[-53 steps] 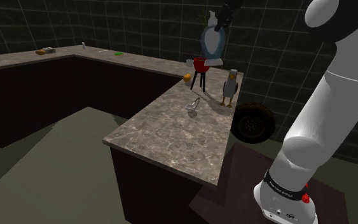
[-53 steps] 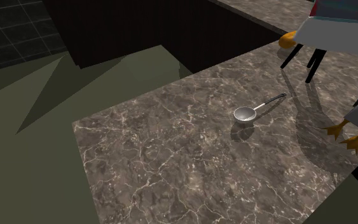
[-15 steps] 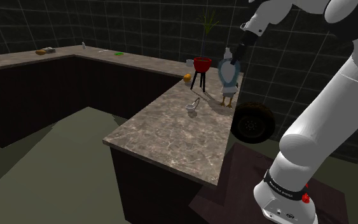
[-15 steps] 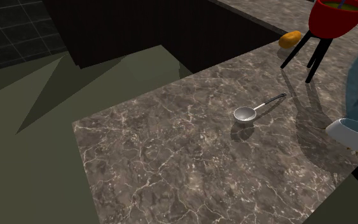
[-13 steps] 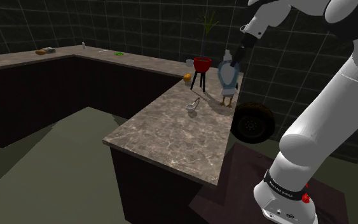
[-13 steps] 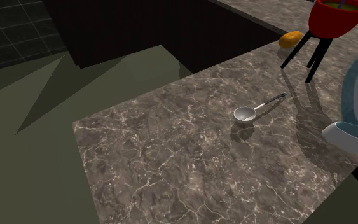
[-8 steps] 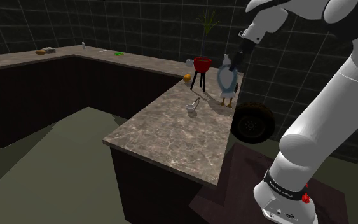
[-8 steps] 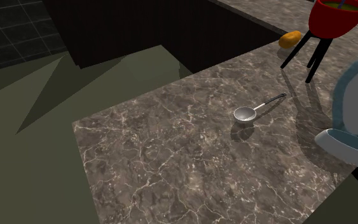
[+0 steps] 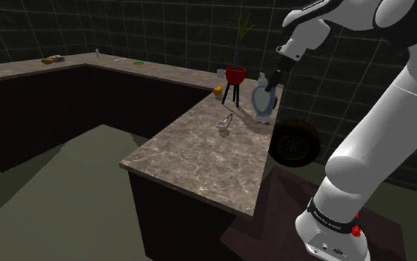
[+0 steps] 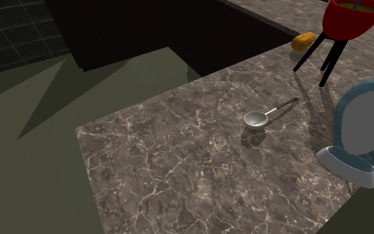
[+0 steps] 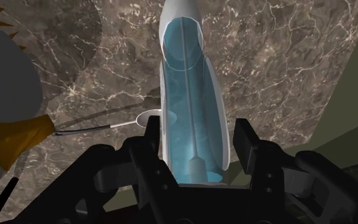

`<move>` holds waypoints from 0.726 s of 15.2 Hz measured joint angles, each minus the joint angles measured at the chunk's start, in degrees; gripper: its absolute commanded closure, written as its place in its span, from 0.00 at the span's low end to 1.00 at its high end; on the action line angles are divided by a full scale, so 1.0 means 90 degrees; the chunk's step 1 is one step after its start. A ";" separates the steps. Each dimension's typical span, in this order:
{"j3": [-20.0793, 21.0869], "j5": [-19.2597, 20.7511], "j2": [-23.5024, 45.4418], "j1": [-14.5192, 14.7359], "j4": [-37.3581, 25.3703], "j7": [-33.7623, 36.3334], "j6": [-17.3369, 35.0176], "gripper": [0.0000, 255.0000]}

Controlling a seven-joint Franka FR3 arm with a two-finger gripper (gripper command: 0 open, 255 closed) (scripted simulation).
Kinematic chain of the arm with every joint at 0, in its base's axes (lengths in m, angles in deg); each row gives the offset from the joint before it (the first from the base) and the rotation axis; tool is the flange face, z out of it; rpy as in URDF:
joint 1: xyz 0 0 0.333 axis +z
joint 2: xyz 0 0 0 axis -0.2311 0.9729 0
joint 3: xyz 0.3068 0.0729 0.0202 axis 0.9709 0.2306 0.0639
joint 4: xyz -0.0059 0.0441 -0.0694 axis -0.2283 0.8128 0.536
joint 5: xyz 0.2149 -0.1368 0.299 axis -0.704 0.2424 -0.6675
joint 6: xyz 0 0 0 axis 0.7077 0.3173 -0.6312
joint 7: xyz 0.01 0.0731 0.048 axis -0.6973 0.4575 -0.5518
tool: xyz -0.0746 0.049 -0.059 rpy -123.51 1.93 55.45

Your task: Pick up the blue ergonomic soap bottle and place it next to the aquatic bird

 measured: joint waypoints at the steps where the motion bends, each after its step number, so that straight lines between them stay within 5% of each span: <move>1: 0.0006 -0.0018 0.0015 0.0007 0.0062 -0.0016 0.0074 1.00; 11: -0.0036 -0.0267 0.0271 0.0021 0.0670 -0.0417 0.0817 1.00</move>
